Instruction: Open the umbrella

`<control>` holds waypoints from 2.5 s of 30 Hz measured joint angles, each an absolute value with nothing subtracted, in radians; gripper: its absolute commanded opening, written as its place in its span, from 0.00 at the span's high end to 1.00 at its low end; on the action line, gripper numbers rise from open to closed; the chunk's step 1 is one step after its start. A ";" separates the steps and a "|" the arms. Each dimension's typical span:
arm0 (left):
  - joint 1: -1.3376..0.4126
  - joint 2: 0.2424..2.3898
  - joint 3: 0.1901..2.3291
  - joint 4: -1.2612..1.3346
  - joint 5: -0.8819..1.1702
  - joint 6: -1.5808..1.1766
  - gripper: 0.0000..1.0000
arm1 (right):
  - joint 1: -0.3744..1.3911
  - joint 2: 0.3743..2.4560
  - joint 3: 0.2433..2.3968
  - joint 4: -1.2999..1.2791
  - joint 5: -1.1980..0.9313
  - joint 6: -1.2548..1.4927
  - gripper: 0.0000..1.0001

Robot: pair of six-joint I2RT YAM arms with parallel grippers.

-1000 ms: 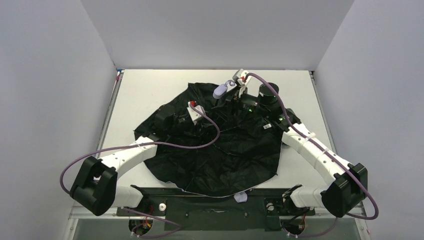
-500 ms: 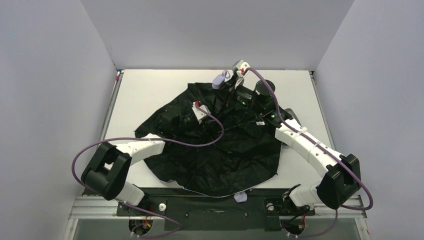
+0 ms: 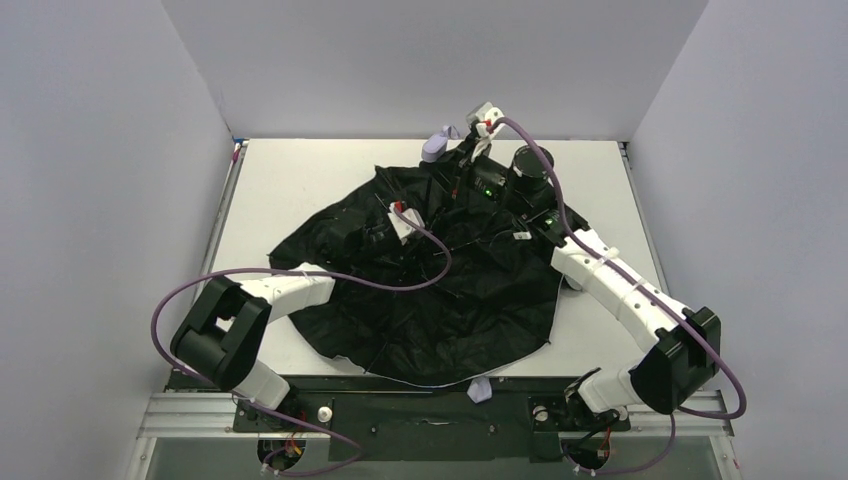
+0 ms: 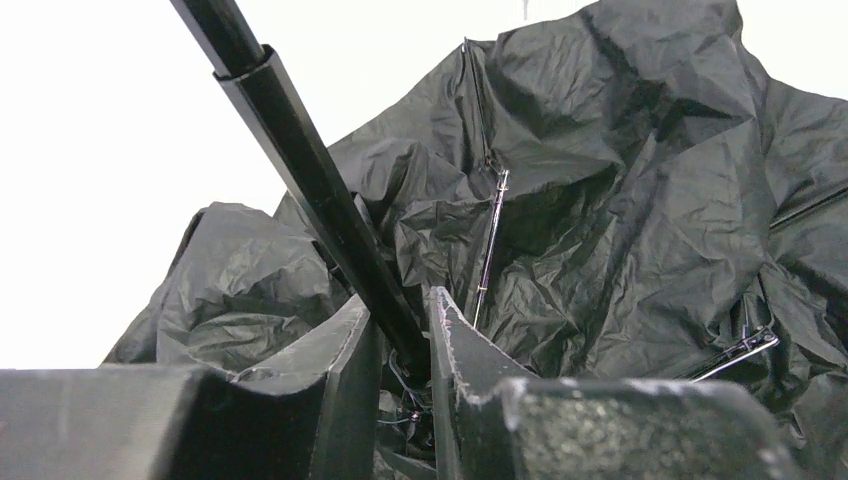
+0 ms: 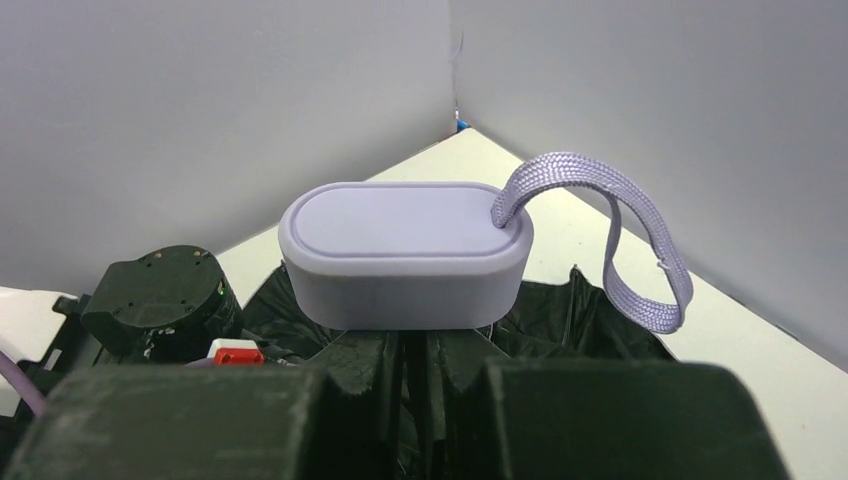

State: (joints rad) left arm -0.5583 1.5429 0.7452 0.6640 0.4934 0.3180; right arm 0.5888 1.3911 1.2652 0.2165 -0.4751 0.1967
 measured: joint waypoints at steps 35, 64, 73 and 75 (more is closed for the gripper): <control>-0.498 1.626 1.065 0.439 0.558 0.269 0.72 | 0.491 1.470 1.674 -0.005 -0.459 0.263 1.00; -0.419 1.612 1.045 0.185 0.489 0.376 1.00 | 0.486 1.124 1.317 0.120 -0.537 0.194 0.30; -0.419 1.524 1.135 0.150 0.464 0.507 1.00 | 0.383 1.047 1.136 -0.084 -0.516 0.150 0.28; -0.419 1.485 1.148 0.147 0.462 0.593 1.00 | 0.304 1.042 1.133 -0.127 -0.503 0.154 0.27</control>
